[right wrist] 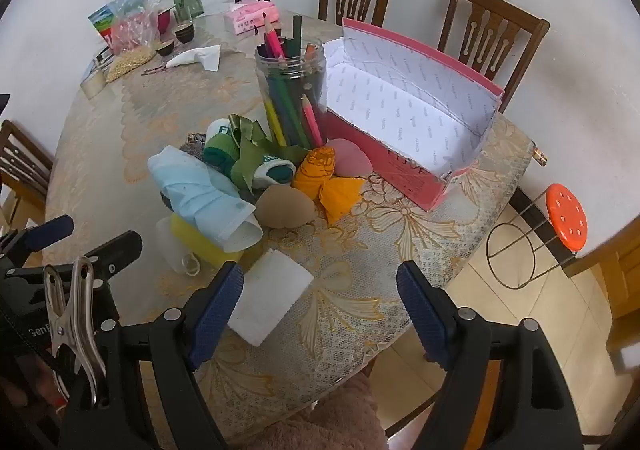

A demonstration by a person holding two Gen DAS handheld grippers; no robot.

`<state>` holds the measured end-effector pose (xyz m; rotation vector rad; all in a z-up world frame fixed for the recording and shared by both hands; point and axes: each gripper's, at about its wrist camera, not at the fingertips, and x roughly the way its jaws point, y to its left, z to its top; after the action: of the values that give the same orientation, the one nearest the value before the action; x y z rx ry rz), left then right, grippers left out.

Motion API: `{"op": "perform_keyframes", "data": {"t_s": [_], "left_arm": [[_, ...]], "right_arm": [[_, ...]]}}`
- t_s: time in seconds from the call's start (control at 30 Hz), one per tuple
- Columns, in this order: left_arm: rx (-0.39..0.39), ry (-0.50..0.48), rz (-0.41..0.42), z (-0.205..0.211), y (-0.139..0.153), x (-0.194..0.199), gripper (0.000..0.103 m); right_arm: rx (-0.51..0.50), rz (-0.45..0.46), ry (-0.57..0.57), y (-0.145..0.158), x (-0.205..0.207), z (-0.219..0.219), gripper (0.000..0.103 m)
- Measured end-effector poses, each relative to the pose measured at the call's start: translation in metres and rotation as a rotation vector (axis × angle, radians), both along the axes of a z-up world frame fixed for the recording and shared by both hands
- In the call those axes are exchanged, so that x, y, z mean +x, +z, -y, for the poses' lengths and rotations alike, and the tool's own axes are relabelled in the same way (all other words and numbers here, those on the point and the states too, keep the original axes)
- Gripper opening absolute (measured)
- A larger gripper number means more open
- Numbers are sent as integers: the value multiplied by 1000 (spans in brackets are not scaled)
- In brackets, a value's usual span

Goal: Organize soft objects
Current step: 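Move both grippers toward the pile of soft items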

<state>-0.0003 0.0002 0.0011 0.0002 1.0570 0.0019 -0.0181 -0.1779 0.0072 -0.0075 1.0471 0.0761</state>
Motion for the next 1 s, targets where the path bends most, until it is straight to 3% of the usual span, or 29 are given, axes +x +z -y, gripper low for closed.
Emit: {"op": "perform_keyframes", "data": {"t_s": [0.2,0.37,1.0], "left_arm": [[22,1,-12,4,0,1,100],[-17,5,-36,-2,-7,2,99],[-52,3,-49,-10,-10,5,93]], "right_arm": [[2,0,-1,-1,0,-1,82],[-3,3,0,0,0,-3,82],[1,-2,-2,-2,-1,-1,82]]}}
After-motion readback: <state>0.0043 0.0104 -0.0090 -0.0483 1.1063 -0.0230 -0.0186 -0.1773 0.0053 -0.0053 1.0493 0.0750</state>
